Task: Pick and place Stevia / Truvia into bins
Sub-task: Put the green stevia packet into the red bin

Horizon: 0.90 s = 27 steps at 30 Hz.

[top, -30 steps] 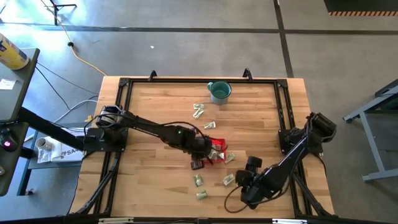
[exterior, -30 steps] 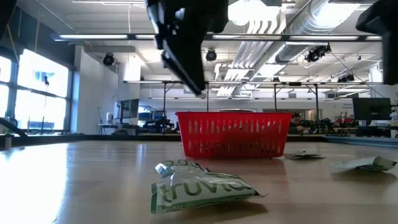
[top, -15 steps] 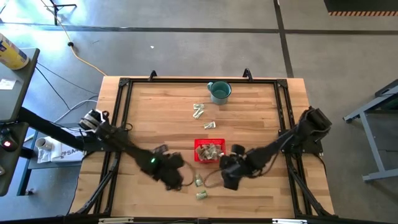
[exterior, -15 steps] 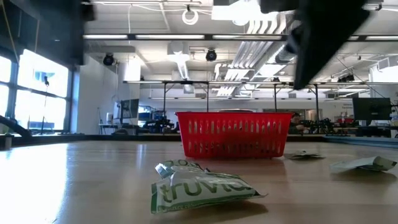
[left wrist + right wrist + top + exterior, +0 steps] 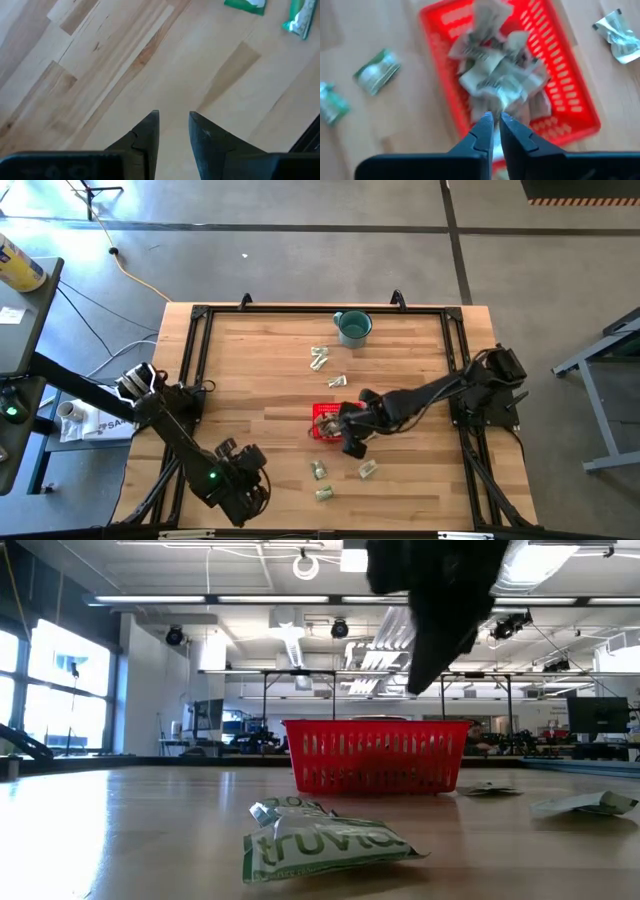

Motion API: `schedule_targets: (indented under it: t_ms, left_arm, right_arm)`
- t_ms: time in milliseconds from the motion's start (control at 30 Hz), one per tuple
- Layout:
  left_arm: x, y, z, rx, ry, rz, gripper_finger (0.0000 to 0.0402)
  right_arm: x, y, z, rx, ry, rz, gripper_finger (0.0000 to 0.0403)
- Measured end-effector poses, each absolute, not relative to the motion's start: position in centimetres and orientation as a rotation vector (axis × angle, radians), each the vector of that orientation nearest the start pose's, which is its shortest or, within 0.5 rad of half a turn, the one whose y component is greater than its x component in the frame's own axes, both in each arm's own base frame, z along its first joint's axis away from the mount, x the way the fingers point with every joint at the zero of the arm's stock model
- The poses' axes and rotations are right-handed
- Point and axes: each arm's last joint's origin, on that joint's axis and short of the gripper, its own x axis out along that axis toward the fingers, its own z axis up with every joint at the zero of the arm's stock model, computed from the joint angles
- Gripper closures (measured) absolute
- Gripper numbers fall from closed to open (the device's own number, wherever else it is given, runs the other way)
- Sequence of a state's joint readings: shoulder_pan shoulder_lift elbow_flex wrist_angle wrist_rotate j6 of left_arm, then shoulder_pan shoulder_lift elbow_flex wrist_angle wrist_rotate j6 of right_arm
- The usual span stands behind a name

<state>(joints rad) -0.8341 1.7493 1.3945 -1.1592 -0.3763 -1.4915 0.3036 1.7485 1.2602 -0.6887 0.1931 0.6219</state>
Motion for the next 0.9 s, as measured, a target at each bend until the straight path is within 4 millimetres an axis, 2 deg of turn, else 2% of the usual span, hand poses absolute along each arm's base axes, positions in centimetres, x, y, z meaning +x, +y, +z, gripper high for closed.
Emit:
schedule_targets:
  t_ms: [167,267,367,567,700,800,900]
  left_arm:
    - [22.5,-23.2,24.0,-0.425,1.129,0.568,0.0262]
    - [22.6,-23.1,24.0,-0.417,1.11,0.573,0.0261]
    - [22.5,-23.0,23.7,-0.4,1.106,0.582,0.0261]
    - [22.4,-22.9,23.4,-0.409,1.128,0.585,0.0261]
    - [22.3,-22.9,23.4,-0.365,1.145,0.567,0.0261]
    - [22.4,-22.9,23.4,-0.33,1.154,0.541,0.0261]
    - [22.3,-22.8,23.3,-0.307,1.163,0.535,0.0261]
  right_arm:
    - [30.5,11.3,22.6,0.118,1.218,-0.239,0.04]
    - [28.6,12.1,22.9,0.044,1.32,-0.223,0.0388]
    - [27.9,12.9,22.6,0.028,1.377,-0.188,0.0343]
    - [29.0,13.0,22.1,-0.059,1.303,-0.14,0.0211]
    - [29.6,12.9,20.9,-0.135,1.347,-0.106,0.0138]
    - [30.1,13.1,19.5,-0.199,1.388,-0.079,0.0105]
    - [30.5,13.3,18.1,-0.209,1.425,-0.081,0.0093]
